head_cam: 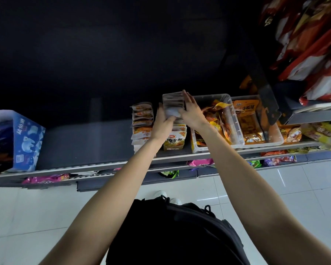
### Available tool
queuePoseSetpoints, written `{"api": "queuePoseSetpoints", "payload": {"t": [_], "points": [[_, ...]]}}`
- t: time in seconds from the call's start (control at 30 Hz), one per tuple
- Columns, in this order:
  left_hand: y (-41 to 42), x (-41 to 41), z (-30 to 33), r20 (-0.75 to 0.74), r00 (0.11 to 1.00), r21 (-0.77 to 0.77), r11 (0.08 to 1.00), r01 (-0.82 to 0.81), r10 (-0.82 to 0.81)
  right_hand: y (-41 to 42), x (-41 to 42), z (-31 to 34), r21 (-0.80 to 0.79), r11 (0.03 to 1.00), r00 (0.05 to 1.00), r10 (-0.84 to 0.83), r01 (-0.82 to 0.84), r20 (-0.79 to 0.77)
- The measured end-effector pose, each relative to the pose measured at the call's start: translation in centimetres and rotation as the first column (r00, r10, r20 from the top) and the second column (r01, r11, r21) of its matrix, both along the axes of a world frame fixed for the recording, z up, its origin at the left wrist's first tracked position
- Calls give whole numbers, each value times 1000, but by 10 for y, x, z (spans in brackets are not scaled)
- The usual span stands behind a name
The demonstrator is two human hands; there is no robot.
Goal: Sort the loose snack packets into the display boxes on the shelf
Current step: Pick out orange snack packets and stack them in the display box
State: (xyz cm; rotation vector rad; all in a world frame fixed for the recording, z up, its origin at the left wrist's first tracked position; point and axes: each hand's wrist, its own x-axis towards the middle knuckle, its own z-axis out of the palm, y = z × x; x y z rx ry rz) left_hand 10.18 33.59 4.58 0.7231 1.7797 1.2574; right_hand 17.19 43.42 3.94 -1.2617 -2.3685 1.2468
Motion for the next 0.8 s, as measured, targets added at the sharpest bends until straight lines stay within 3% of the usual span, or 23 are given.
{"api": "queuePoseSetpoints", "payload": {"t": [0.17,0.23,0.33,0.43,0.63,0.8], "points": [[-30,11,-13,136,991,-78,997,12,-1,-44,47,-7,114,992,995,-45,55,-91],[-32,14,-20,46,998,-121,992,47,-41,-59,56,-17,222,975,999,29,-20,-35],[-29,18,-25,-218,967,-132,986,105,-132,-63,51,-26,238,970,998,34,-46,55],[-29,18,-29,-299,946,-105,990,98,-126,-58,47,-27,297,954,997,20,-40,72],[-23,9,-36,-209,977,-86,996,9,-27,-48,45,-18,280,956,994,57,-82,98],[-8,4,-43,-170,982,-71,995,76,-87,-39,38,-9,241,969,997,47,-62,69]]}}
